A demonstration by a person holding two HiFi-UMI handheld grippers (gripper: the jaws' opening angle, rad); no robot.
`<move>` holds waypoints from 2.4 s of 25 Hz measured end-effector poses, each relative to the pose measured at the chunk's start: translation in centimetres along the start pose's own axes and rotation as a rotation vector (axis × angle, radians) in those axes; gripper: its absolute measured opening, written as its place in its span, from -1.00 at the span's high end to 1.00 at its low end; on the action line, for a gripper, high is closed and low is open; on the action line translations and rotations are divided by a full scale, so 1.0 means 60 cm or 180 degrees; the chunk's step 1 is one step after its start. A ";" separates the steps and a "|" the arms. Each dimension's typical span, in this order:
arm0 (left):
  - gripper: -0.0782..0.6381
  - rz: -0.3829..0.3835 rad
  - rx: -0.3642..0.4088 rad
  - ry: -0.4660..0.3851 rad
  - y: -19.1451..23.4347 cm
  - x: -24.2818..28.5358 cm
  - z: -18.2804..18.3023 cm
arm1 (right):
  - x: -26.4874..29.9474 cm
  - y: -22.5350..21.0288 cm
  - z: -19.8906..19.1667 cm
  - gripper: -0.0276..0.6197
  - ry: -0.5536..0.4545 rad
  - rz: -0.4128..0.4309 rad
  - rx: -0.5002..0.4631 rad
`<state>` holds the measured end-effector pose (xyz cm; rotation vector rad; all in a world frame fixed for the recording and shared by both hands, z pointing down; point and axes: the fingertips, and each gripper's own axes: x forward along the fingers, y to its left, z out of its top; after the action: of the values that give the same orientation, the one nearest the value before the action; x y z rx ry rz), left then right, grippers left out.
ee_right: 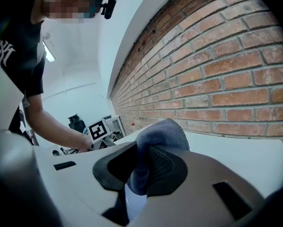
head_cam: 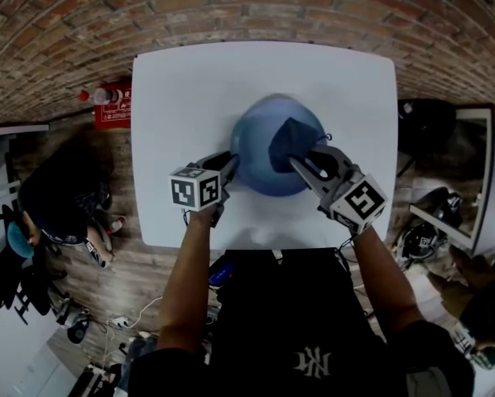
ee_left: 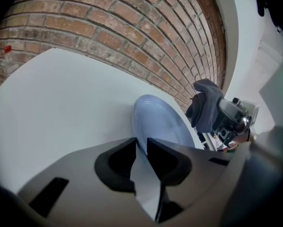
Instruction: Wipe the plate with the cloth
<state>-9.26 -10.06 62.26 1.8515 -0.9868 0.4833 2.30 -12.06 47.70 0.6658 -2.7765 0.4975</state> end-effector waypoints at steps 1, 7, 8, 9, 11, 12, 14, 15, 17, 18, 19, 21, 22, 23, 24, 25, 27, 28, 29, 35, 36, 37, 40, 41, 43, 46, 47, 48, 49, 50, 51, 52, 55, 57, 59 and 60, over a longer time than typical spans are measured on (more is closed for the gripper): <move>0.57 -0.0003 -0.0015 -0.0004 0.000 0.001 -0.001 | 0.001 -0.002 -0.001 0.71 0.0010 -0.0008 0.0000; 0.60 0.0033 -0.0135 -0.0029 0.001 0.000 -0.002 | 0.026 -0.014 -0.011 0.71 0.0102 -0.0044 -0.0055; 0.60 0.0034 -0.0149 -0.0038 0.001 0.001 -0.003 | 0.035 -0.016 -0.015 0.71 0.0128 -0.0050 -0.0051; 0.61 0.0039 -0.0161 -0.0046 0.002 0.001 -0.004 | 0.045 -0.020 -0.019 0.71 0.0150 -0.0059 -0.0045; 0.61 0.0047 -0.0176 -0.0062 0.002 0.001 -0.005 | 0.072 -0.029 -0.036 0.71 0.0278 -0.0090 -0.0059; 0.61 0.0060 -0.0174 -0.0078 0.003 0.001 -0.003 | 0.086 -0.033 -0.048 0.71 0.0402 -0.0107 -0.0087; 0.61 0.0087 -0.0178 -0.0109 0.004 -0.001 -0.001 | 0.114 -0.038 -0.072 0.71 0.0654 -0.0121 -0.0155; 0.61 0.0097 -0.0188 -0.0119 0.004 -0.002 0.000 | 0.129 -0.038 -0.079 0.71 0.0739 -0.0115 -0.0196; 0.61 0.0105 -0.0203 -0.0123 0.005 -0.002 0.002 | 0.156 -0.034 -0.086 0.71 0.0864 -0.0075 -0.0301; 0.61 0.0093 -0.0210 -0.0115 0.004 -0.001 0.001 | 0.167 -0.031 -0.089 0.71 0.0923 -0.0050 -0.0354; 0.61 0.0078 -0.0215 -0.0108 0.003 0.000 -0.001 | 0.177 -0.028 -0.092 0.71 0.0982 -0.0032 -0.0402; 0.61 0.0098 -0.0205 -0.0119 0.002 -0.001 0.001 | 0.194 -0.027 -0.102 0.71 0.1107 -0.0022 -0.0472; 0.61 0.0119 -0.0191 -0.0126 0.002 -0.002 0.003 | 0.200 -0.029 -0.109 0.71 0.1176 -0.0027 -0.0494; 0.61 0.0134 -0.0177 -0.0128 0.002 -0.001 0.004 | 0.205 -0.031 -0.117 0.71 0.1247 -0.0039 -0.0514; 0.61 0.0145 -0.0165 -0.0129 0.002 -0.001 0.004 | 0.209 -0.033 -0.125 0.71 0.1309 -0.0055 -0.0534; 0.61 0.0152 -0.0156 -0.0133 0.002 -0.001 0.005 | 0.212 -0.036 -0.131 0.71 0.1358 -0.0071 -0.0557; 0.61 0.0158 -0.0137 -0.0138 0.001 0.000 0.005 | 0.217 -0.041 -0.142 0.71 0.1431 -0.0101 -0.0601; 0.61 0.0155 -0.0131 -0.0132 0.001 0.000 0.004 | 0.219 -0.044 -0.147 0.71 0.1464 -0.0116 -0.0618; 0.61 0.0142 -0.0133 -0.0121 0.001 0.001 0.001 | 0.220 -0.048 -0.151 0.71 0.1493 -0.0134 -0.0622; 0.61 0.0132 -0.0165 -0.0167 0.002 -0.002 0.004 | 0.218 -0.072 -0.162 0.71 0.1539 -0.0258 -0.0484; 0.61 0.0131 -0.0165 -0.0171 0.003 -0.002 0.005 | 0.218 -0.075 -0.162 0.71 0.1542 -0.0271 -0.0490; 0.61 0.0127 -0.0170 -0.0174 0.003 -0.002 0.004 | 0.216 -0.080 -0.162 0.71 0.1546 -0.0289 -0.0493; 0.61 0.0110 -0.0187 -0.0187 0.002 -0.002 0.003 | 0.206 -0.098 -0.164 0.71 0.1552 -0.0378 -0.0461; 0.61 0.0111 -0.0187 -0.0190 0.002 -0.002 0.003 | 0.201 -0.105 -0.164 0.71 0.1550 -0.0418 -0.0437; 0.61 0.0119 -0.0179 -0.0194 0.003 -0.002 0.004 | 0.190 -0.120 -0.163 0.71 0.1550 -0.0505 -0.0397; 0.61 0.0075 -0.0181 -0.0183 0.003 0.001 -0.002 | 0.172 -0.140 -0.165 0.71 0.1581 -0.0615 -0.0387; 0.61 0.0056 -0.0190 -0.0178 0.003 0.002 -0.004 | 0.165 -0.146 -0.166 0.71 0.1596 -0.0646 -0.0383; 0.61 0.0048 -0.0194 -0.0176 0.003 0.003 -0.006 | 0.159 -0.151 -0.168 0.71 0.1612 -0.0678 -0.0380; 0.61 0.0054 -0.0191 -0.0179 0.003 0.002 -0.005 | 0.152 -0.156 -0.169 0.71 0.1630 -0.0711 -0.0381; 0.61 0.0075 -0.0182 -0.0188 0.004 0.000 -0.002 | 0.146 -0.162 -0.170 0.71 0.1651 -0.0744 -0.0386; 0.61 0.0105 -0.0172 -0.0200 0.005 -0.003 0.001 | 0.140 -0.166 -0.170 0.71 0.1673 -0.0776 -0.0390; 0.61 0.0127 -0.0167 -0.0209 0.005 -0.005 0.003 | 0.135 -0.170 -0.171 0.71 0.1697 -0.0806 -0.0391; 0.61 0.0119 -0.0171 -0.0220 0.005 -0.003 0.001 | 0.119 -0.177 -0.174 0.71 0.1803 -0.0881 -0.0449; 0.61 0.0119 -0.0164 -0.0221 0.005 -0.002 0.001 | 0.108 -0.184 -0.177 0.71 0.1857 -0.0949 -0.0458; 0.61 0.0124 -0.0151 -0.0225 0.005 -0.002 0.002 | 0.096 -0.195 -0.178 0.71 0.1904 -0.1026 -0.0460; 0.61 0.0125 -0.0147 -0.0229 0.006 -0.002 0.003 | 0.089 -0.199 -0.179 0.71 0.1925 -0.1062 -0.0451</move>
<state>-9.62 -10.23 62.27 1.8219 -1.0757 0.4166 5.02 -20.08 62.37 0.7714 -2.0650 0.3519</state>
